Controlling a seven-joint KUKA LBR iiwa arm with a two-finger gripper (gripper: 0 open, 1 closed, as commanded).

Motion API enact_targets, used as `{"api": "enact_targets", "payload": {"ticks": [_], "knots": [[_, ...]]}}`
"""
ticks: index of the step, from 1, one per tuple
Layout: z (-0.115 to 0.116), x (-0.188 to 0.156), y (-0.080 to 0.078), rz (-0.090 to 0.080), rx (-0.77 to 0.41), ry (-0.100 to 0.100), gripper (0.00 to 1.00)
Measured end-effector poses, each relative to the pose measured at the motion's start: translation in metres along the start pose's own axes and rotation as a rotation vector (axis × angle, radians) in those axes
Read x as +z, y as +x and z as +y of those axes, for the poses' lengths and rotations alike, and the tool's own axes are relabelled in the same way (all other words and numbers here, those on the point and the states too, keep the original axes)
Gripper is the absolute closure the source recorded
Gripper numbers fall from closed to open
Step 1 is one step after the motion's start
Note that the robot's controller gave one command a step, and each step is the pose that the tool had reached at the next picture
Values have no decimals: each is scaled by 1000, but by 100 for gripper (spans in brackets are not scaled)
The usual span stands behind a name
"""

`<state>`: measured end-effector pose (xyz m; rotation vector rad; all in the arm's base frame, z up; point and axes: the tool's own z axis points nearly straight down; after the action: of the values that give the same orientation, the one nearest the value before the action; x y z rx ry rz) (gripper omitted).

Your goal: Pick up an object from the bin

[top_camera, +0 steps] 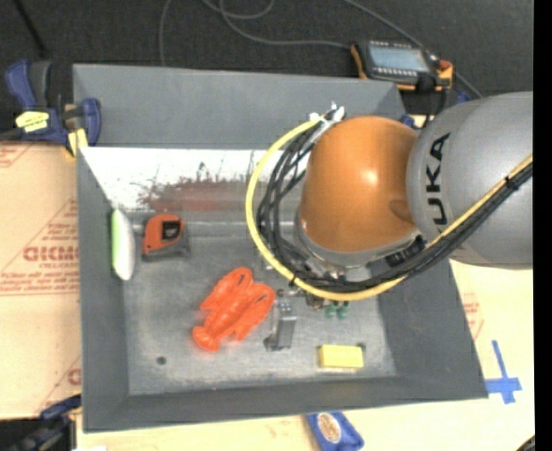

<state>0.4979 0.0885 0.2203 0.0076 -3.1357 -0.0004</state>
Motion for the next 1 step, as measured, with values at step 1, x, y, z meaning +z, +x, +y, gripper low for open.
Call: {"api": "enact_targets", "payload": {"ticks": [1], "knots": [[0, -4, -2, -8, 3, -1, 0]]}}
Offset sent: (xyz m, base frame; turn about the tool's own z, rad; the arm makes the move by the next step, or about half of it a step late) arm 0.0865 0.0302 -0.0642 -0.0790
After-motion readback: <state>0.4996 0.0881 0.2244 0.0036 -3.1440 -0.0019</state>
